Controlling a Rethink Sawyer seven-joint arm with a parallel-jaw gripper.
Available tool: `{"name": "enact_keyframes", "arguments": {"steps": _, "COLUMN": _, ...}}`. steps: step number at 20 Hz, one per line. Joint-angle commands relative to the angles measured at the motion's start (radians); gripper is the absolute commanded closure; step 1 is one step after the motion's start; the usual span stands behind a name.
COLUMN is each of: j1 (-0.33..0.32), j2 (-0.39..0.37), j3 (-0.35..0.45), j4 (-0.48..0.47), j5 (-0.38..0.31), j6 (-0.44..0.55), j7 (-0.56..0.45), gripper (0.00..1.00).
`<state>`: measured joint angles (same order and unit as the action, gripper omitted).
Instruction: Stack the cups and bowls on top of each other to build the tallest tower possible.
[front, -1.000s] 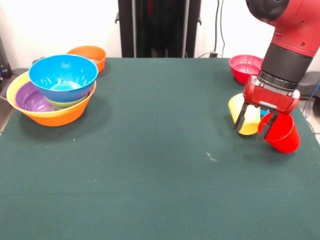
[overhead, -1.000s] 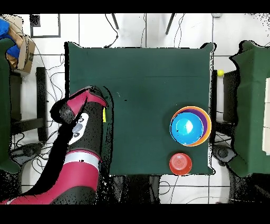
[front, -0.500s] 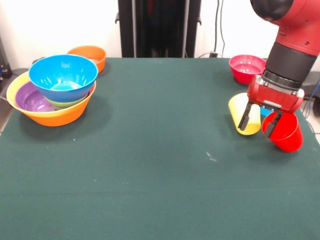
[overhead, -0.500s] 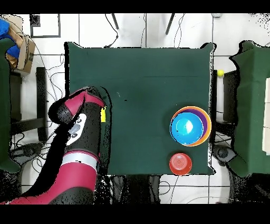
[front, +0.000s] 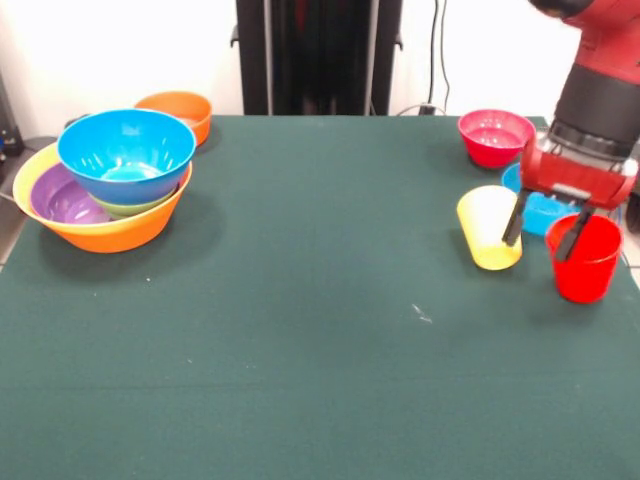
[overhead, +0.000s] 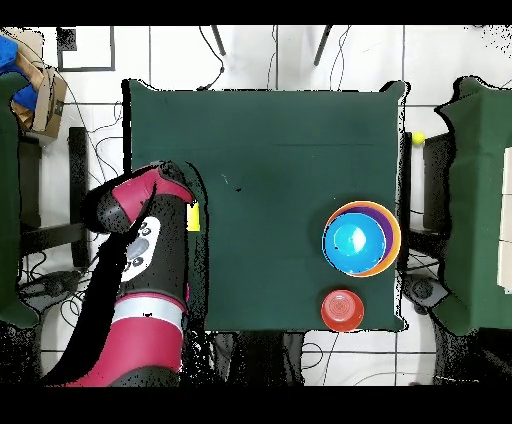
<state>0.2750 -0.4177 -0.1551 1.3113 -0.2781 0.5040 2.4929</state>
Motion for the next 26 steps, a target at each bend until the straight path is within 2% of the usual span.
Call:
{"name": "enact_keyframes", "arguments": {"steps": 1, "j1": -0.031, "j2": -0.129, "j3": 0.157, "j4": 0.086, "j5": 0.046, "j6": 0.176, "j7": -0.118, "gripper": 0.0}}
{"name": "enact_keyframes", "arguments": {"steps": 6, "j1": -0.042, "j2": -0.153, "j3": 0.173, "j4": 0.105, "j5": 0.042, "j6": 0.185, "j7": -0.121, "gripper": 0.0}}
{"name": "enact_keyframes", "arguments": {"steps": 20, "j1": -0.026, "j2": -0.096, "j3": 0.161, "j4": 0.072, "j5": 0.007, "j6": 0.141, "j7": -0.077, "gripper": 0.0}}
{"name": "enact_keyframes", "arguments": {"steps": 26, "j1": -0.018, "j2": -0.066, "j3": 0.154, "j4": 0.096, "j5": -0.009, "j6": 0.081, "j7": -0.05, "gripper": 0.0}}
